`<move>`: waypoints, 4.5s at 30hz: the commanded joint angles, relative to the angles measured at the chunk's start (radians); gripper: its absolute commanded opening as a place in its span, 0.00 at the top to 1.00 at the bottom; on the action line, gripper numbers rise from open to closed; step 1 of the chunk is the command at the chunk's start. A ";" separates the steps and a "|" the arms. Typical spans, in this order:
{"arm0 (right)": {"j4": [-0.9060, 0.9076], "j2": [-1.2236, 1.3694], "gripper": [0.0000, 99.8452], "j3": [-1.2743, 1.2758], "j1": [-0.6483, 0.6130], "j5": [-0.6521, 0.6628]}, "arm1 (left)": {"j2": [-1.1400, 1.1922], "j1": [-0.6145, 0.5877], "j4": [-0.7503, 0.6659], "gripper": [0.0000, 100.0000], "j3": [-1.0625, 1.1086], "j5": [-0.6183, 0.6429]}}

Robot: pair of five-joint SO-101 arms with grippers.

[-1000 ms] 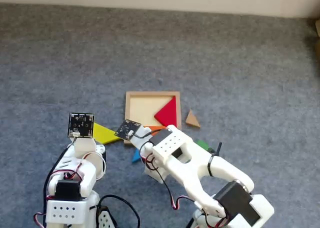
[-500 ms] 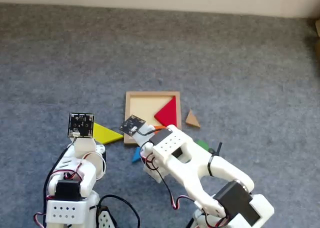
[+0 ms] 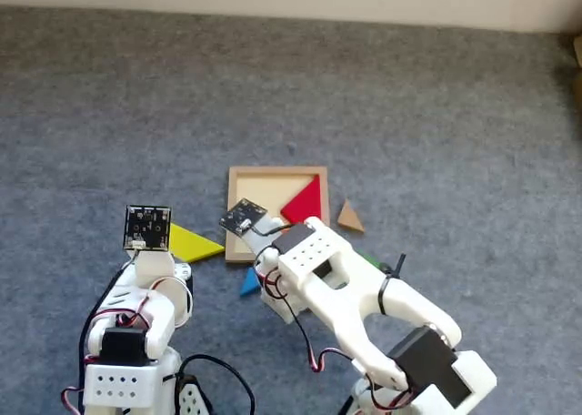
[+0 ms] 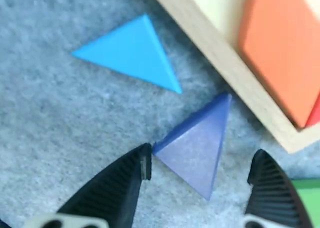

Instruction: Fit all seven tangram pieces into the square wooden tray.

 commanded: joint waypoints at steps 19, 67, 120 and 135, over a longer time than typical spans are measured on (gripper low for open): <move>-0.065 0.004 0.75 0.015 0.036 -0.002 | -0.024 0.008 0.002 0.99 0.022 -0.008; 0.025 0.004 0.83 0.019 0.041 0.120 | -0.024 0.008 0.002 0.99 0.022 -0.008; -0.216 0.174 0.86 -0.386 -0.062 -0.163 | -0.024 0.008 0.002 0.99 0.022 -0.008; -0.217 0.182 0.75 -0.380 -0.073 -0.163 | -0.024 0.008 0.002 0.99 0.022 -0.008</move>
